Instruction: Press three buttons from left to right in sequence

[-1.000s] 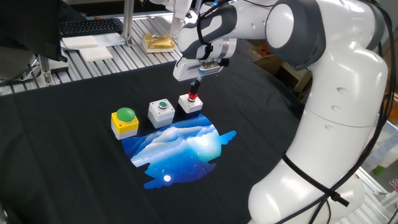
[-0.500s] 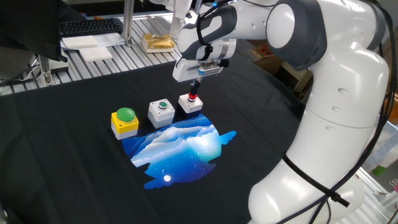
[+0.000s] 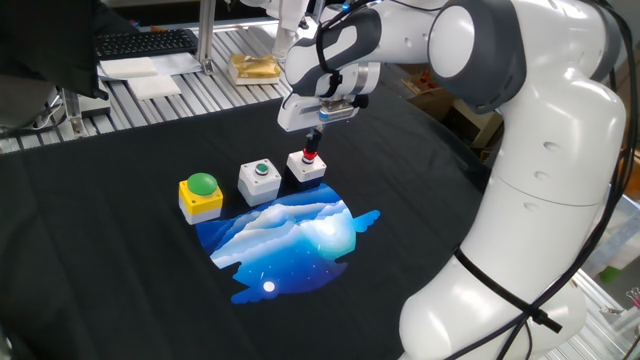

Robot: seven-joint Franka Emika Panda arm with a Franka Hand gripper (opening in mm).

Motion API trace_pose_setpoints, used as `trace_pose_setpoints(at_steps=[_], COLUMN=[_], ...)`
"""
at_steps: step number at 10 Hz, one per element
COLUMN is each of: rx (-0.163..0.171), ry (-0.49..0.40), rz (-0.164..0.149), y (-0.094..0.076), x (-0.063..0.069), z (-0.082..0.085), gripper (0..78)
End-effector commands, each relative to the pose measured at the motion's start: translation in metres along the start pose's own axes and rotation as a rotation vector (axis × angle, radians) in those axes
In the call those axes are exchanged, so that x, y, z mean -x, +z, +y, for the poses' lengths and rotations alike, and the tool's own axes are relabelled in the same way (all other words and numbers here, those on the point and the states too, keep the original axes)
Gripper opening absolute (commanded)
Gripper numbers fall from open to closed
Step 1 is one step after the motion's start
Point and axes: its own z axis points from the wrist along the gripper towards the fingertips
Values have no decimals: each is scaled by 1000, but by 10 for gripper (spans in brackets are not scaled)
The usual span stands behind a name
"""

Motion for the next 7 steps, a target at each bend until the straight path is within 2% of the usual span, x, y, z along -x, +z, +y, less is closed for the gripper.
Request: trace_pose_setpoints(at_steps=[1,7], rx=[0,1], ry=[-3,-5], rz=[0,4], y=[5,13], x=[0,1], z=[0,0], gripper=[0,0])
